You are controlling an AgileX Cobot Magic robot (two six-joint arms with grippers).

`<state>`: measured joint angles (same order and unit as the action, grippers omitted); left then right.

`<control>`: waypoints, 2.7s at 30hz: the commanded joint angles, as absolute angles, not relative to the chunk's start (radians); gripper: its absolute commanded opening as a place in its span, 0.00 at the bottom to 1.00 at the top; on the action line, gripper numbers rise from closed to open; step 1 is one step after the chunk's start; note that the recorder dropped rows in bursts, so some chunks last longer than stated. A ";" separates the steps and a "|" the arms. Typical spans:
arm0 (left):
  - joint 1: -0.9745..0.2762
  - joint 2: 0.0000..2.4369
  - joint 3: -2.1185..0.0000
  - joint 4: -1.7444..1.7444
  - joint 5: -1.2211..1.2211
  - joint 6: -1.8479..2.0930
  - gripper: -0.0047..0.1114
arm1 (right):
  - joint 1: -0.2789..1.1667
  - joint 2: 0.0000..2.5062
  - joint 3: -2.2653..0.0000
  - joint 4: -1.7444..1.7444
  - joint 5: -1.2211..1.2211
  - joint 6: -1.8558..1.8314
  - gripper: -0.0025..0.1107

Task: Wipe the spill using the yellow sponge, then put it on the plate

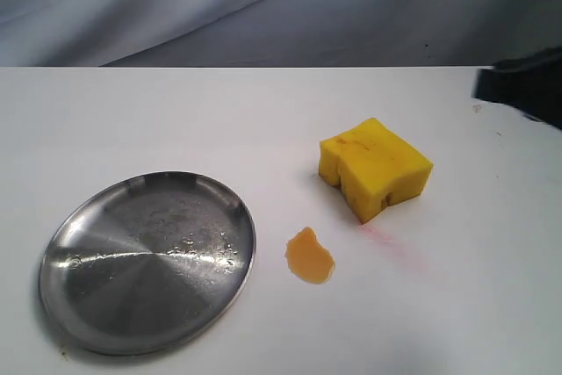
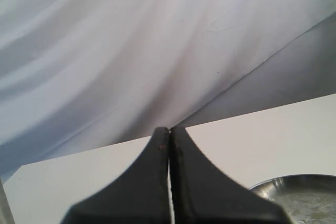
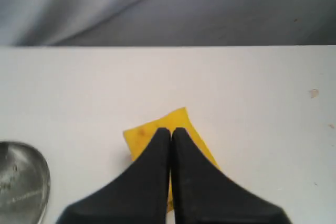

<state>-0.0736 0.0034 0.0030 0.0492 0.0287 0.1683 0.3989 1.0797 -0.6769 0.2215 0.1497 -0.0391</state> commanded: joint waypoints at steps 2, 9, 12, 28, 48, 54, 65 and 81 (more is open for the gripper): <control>-0.069 0.000 0.000 0.042 0.023 0.159 0.04 | 0.442 1.451 -0.992 0.203 0.373 -0.149 0.09; -0.069 0.000 0.000 0.042 0.023 0.159 0.04 | 0.440 1.826 -1.345 0.191 0.654 -0.140 0.58; -0.069 0.000 0.000 0.042 0.023 0.159 0.04 | 0.440 1.920 -1.420 0.178 0.670 -0.117 0.72; -0.069 0.000 0.000 0.042 0.023 0.159 0.04 | 0.440 2.156 -1.467 -0.074 0.659 0.062 0.73; -0.069 0.000 0.000 0.042 0.023 0.159 0.04 | 0.481 1.998 -1.462 -0.065 0.917 0.053 0.02; -0.069 0.000 0.000 0.042 0.023 0.159 0.04 | 0.576 1.851 -1.409 -0.055 0.908 0.053 0.02; -0.069 0.000 0.000 0.042 0.023 0.159 0.04 | 0.756 1.811 -1.209 0.000 0.618 0.289 0.02; -0.069 0.000 0.000 0.042 0.023 0.159 0.04 | 0.788 1.983 -1.170 -0.010 0.499 0.449 0.02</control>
<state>-0.0736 0.0034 0.0030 0.0492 0.0287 0.1683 0.7771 1.9661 -1.1823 -0.0053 0.5089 0.4454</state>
